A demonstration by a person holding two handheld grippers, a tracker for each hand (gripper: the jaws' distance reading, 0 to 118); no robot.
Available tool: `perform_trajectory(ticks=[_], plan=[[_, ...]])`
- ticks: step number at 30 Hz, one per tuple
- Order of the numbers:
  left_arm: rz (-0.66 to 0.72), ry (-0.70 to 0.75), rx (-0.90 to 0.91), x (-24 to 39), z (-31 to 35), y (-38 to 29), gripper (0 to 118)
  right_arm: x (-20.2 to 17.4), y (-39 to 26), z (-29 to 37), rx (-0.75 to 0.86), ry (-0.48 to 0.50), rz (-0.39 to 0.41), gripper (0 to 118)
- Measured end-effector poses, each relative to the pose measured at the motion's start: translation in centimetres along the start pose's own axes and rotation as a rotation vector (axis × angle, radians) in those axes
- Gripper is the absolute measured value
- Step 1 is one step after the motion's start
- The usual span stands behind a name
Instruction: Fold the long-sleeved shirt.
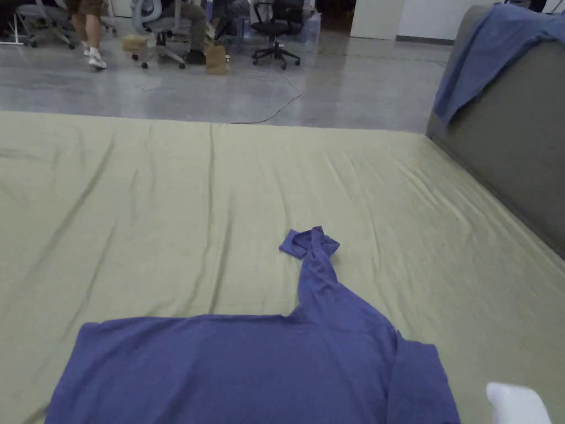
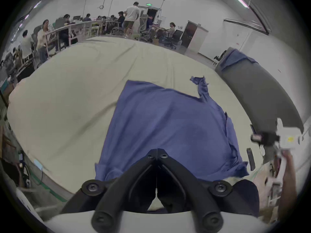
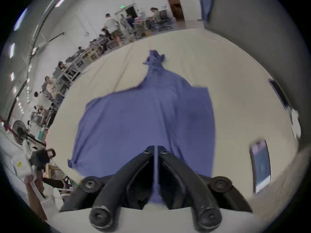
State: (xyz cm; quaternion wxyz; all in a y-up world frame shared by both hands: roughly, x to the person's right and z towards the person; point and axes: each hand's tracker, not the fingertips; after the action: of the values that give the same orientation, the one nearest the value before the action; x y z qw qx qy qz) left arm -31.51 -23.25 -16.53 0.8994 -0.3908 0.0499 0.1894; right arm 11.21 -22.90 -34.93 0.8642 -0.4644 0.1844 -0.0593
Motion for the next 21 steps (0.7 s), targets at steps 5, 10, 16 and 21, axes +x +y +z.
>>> perform_trajectory(ticks=[5, 10, 16, 21], plan=[[-0.098, 0.062, 0.094, 0.0, -1.3, 3.4, 0, -2.8, 17.2, -11.1, 0.201, -0.030, 0.149, 117], [-0.102, 0.060, 0.107, -0.2, -4.1, 5.0, 0, -6.3, 32.5, -28.8, -0.004, -0.198, 0.253, 118], [-0.061, 0.030, 0.013, -1.6, -8.5, 4.7, 0, -6.4, 33.6, -41.6, -0.142, -0.411, 0.313, 103], [-0.016, 0.033, -0.027, -3.0, -9.0, 3.6, 0, -6.2, 30.8, -35.8, -0.084, -0.282, 0.199, 7]])
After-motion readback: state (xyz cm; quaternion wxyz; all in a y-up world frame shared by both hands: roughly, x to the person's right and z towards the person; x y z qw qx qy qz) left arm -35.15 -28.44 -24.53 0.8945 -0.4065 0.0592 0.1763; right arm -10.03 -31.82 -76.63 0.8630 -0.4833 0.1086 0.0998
